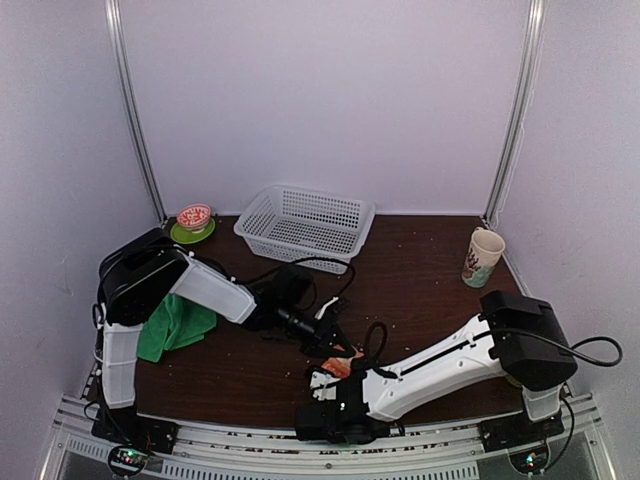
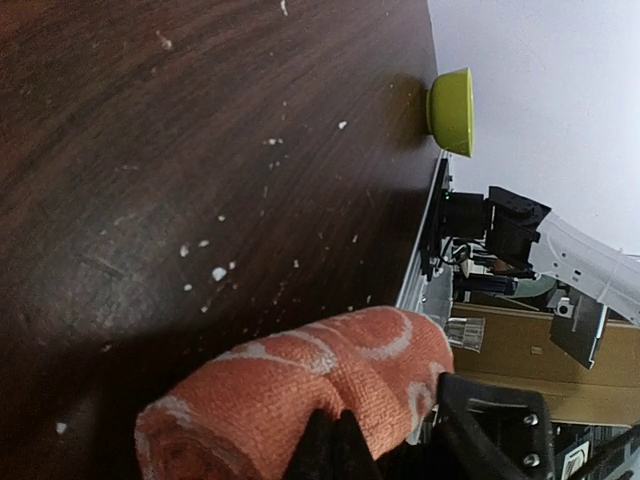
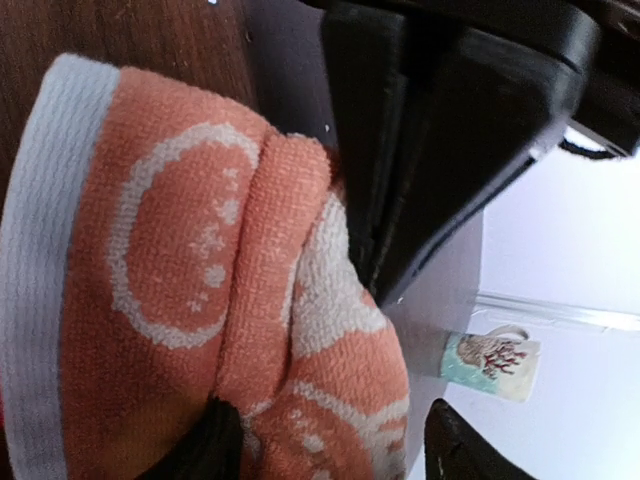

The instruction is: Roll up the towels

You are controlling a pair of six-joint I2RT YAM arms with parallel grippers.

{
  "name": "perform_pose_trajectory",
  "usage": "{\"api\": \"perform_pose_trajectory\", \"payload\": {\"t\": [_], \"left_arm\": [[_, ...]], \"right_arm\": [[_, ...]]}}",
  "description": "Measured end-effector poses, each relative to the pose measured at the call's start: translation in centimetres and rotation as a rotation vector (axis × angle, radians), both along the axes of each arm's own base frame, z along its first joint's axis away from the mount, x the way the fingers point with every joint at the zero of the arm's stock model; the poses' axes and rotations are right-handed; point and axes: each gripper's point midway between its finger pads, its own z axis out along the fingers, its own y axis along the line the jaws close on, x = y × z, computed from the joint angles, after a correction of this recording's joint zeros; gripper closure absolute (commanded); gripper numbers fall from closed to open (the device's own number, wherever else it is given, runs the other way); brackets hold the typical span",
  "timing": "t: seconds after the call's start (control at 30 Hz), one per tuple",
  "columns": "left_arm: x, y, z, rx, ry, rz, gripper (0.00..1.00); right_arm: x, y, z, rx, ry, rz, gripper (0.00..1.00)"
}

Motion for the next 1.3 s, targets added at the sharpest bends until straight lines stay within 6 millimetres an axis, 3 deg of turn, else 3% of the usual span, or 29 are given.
{"api": "perform_pose_trajectory", "payload": {"t": [0.3,0.53,0.67,0.8,0.9,1.07,1.3], "left_arm": [[0.1,0.1,-0.9,0.019,-0.015,-0.004,1.0],[0.3,-0.1,-1.2,0.024,-0.02,-0.004,1.0],[0.3,-0.1,-1.2,0.026,-0.027,-0.001,1.0],[0.4,-0.2,-1.3,0.029,-0.039,0.001,1.0],[0.4,-0.3,-1.4,0.033,-0.053,0.003,1.0],[0.4,-0.4,-1.5,0.038,-0.072,0.008,1.0],[0.4,-0.4,-1.4,0.047,-0.093,0.02,1.0]], "right_arm": [[-2.1,0.6,0.5,0.162,0.192,-0.002,0.18],[-3.3,0.8,3.5,0.371,0.345,-0.023,0.17],[-2.4,-0.1,6.6,0.591,0.437,-0.081,0.17],[0.3,-2.4,8.7,0.852,0.508,-0.199,0.2],[2.4,-4.5,8.2,1.006,0.554,-0.311,0.25],[2.9,-5.9,4.3,1.115,0.705,-0.441,0.32],[2.4,-5.0,1.1,1.22,0.899,-0.506,0.31]]}}
